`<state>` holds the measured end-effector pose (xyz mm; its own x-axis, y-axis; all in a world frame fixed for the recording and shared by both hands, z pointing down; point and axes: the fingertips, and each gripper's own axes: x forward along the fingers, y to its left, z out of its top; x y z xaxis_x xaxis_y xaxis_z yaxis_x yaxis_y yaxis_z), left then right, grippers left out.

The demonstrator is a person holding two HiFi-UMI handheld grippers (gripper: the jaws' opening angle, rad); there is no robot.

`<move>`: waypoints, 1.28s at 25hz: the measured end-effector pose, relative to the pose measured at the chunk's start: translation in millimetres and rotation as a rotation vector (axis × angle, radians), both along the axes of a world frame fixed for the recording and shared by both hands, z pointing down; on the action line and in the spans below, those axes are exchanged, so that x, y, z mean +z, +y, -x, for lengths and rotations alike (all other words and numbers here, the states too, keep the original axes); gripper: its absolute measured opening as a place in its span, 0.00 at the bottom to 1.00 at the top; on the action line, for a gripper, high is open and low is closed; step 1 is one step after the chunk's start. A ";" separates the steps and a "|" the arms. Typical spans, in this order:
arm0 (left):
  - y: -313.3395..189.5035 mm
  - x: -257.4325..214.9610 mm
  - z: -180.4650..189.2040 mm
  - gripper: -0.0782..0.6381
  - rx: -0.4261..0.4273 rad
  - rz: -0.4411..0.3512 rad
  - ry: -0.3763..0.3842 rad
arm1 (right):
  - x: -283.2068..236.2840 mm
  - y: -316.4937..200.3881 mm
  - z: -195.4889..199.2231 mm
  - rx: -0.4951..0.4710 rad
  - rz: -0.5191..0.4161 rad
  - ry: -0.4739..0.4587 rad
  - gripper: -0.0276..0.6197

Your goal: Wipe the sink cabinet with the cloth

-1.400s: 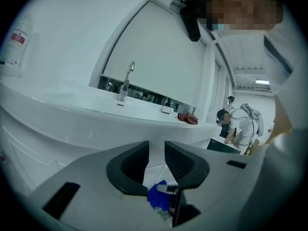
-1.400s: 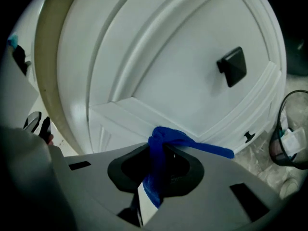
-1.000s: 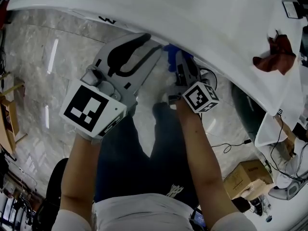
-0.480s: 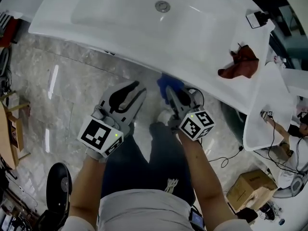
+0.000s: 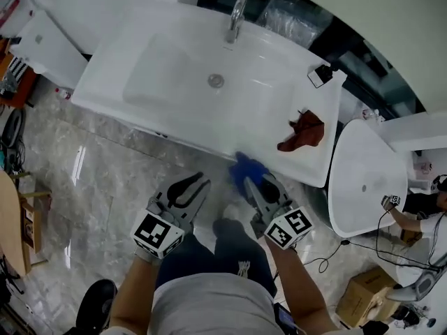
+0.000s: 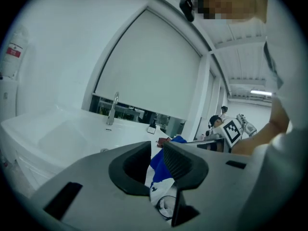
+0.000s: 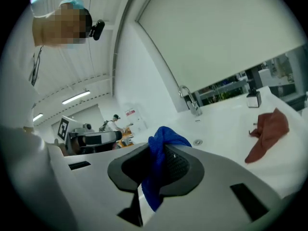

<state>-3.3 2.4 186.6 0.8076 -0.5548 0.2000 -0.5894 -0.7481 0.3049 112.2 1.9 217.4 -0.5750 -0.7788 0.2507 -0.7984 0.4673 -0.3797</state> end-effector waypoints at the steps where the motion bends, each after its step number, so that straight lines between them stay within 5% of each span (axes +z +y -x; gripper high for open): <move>1: 1.5 -11.2 -1.5 0.23 0.003 -0.009 0.005 | -15.5 2.0 -1.1 -0.005 -0.018 0.012 0.14; 19: 13.2 -171.5 -16.3 0.20 0.020 -0.190 0.073 | -216.1 29.9 -2.5 -0.019 -0.293 0.103 0.14; 32: 10.8 -198.8 0.1 0.19 -0.002 -0.227 0.090 | -243.6 28.6 0.4 0.008 -0.361 0.083 0.14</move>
<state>-3.4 13.2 -12.2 0.8154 -0.5789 -0.0031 -0.5690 -0.8023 0.1806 111.8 30.5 -26.3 -0.5580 -0.8298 0.0049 -0.8237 0.5531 -0.1250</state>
